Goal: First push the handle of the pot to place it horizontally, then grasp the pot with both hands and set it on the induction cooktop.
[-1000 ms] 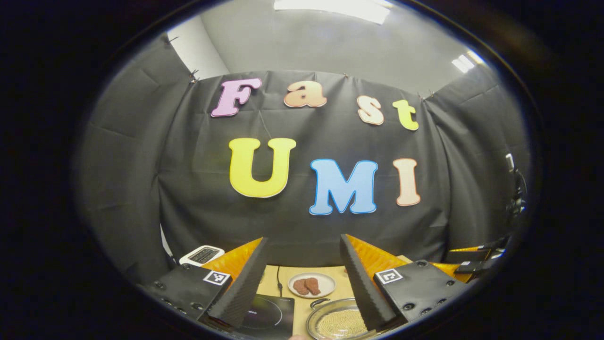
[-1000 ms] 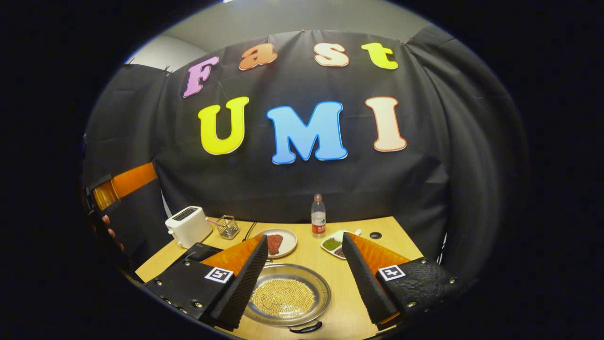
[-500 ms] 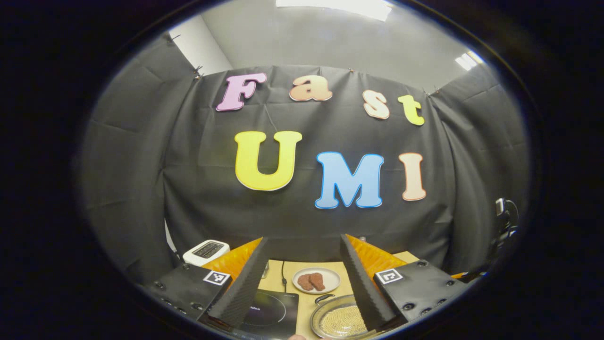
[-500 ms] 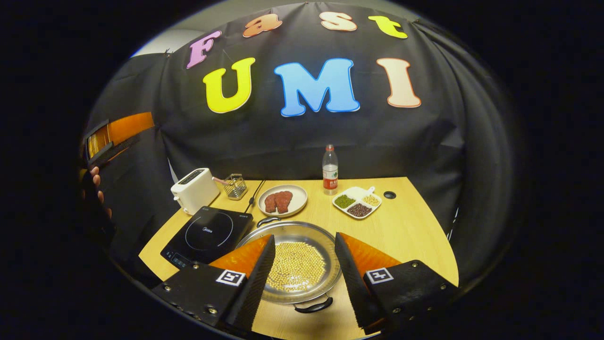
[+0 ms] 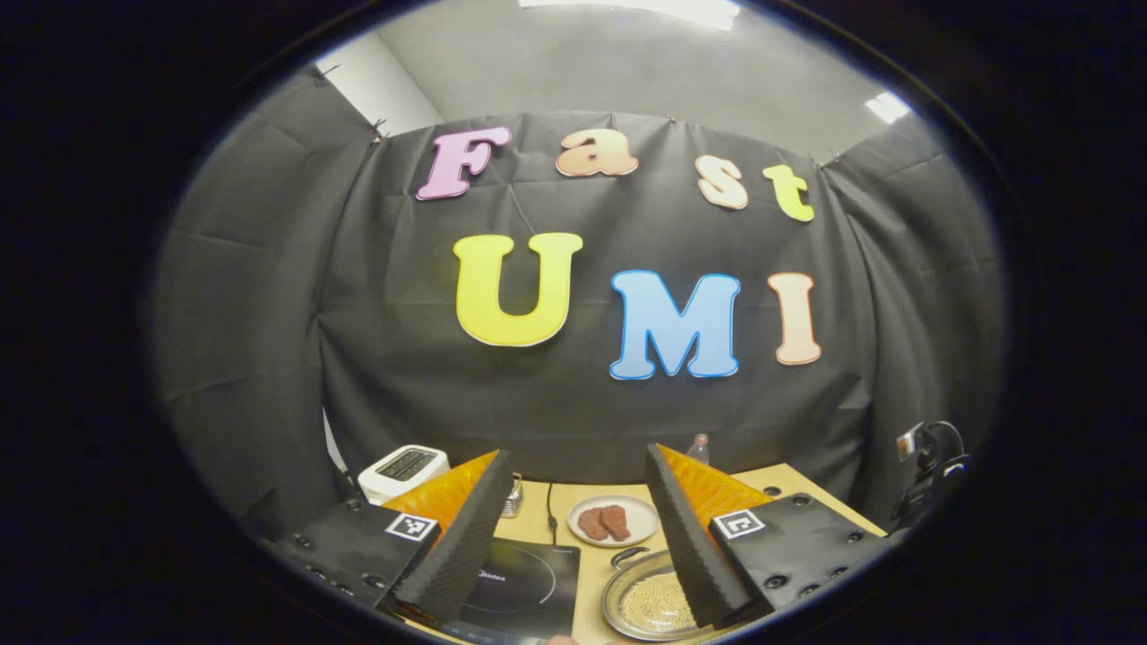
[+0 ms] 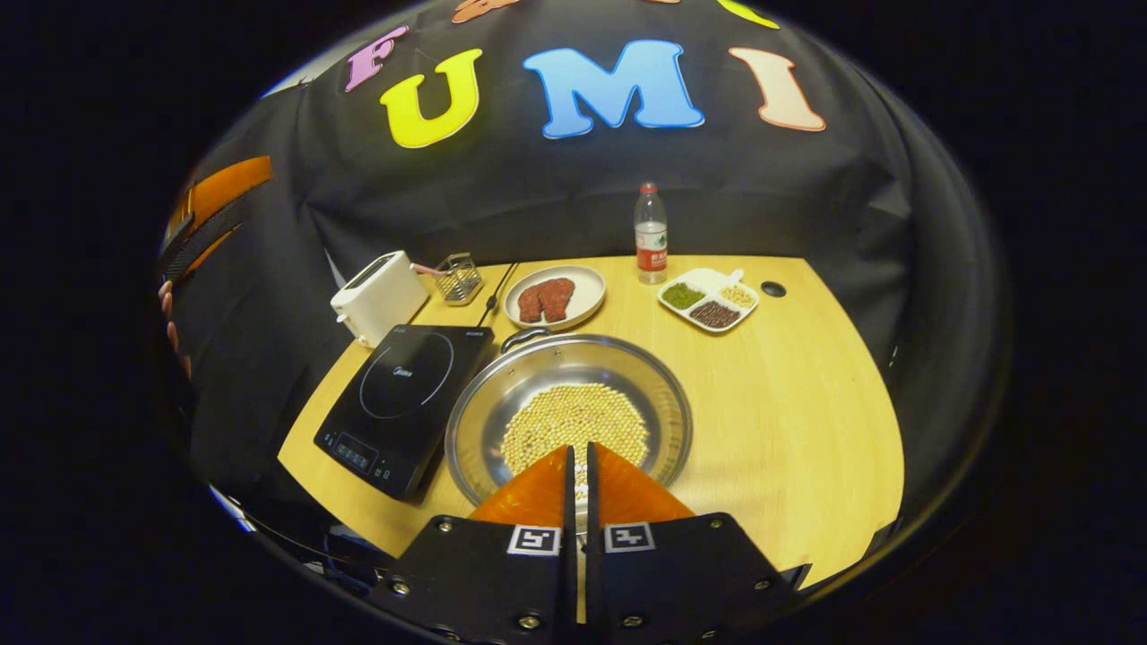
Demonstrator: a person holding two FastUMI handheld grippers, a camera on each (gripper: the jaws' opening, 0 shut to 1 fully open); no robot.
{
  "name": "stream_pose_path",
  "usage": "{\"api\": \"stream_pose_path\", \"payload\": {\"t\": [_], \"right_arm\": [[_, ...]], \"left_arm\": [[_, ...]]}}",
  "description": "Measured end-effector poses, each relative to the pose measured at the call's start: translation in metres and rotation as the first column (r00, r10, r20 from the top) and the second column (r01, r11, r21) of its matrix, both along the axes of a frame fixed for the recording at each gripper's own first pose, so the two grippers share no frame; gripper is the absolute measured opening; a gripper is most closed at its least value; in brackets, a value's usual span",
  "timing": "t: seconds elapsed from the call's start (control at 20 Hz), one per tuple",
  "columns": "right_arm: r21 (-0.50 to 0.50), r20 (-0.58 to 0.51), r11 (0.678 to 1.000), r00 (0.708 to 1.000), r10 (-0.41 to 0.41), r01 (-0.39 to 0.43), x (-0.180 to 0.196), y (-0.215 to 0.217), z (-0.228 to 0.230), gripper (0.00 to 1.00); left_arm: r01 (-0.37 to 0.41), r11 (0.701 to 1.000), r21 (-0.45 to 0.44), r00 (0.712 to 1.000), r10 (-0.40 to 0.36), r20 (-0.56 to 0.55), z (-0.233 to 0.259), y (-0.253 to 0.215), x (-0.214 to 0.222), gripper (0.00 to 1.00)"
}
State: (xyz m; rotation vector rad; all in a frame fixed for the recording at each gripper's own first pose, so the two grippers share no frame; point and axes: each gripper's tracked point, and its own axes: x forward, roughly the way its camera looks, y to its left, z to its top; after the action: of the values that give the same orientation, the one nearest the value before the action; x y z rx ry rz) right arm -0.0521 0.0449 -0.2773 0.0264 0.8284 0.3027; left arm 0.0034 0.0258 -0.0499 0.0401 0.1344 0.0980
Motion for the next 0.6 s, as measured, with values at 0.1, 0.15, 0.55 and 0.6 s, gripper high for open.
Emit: {"api": "stream_pose_path", "payload": {"t": [0.1, 0.15, 0.55, 0.6], "right_arm": [[-0.020, -0.054, 0.999, 0.998, 0.042, -0.043, -0.010, 0.003, -0.014, 0.04], [-0.030, -0.084, 0.998, 0.995, 0.056, -0.059, -0.016, 0.004, -0.024, 0.04], [-0.050, -0.278, 0.988, 0.952, 0.126, -0.145, -0.054, 0.011, -0.072, 0.05], [-0.050, -0.295, 0.987, 0.947, 0.129, -0.150, -0.056, 0.011, -0.076, 0.04]], "left_arm": [[-0.006, 1.000, -0.001, 1.000, 0.006, -0.001, -0.001, 0.000, -0.001, 0.97], [-0.009, 1.000, 0.002, 1.000, 0.009, -0.002, -0.001, 0.001, -0.001, 0.96], [-0.024, 1.000, 0.013, 0.999, 0.025, -0.021, -0.007, 0.001, -0.008, 0.96], [-0.028, 1.000, 0.013, 0.999, 0.029, -0.023, -0.007, 0.001, -0.009, 0.97]]}}
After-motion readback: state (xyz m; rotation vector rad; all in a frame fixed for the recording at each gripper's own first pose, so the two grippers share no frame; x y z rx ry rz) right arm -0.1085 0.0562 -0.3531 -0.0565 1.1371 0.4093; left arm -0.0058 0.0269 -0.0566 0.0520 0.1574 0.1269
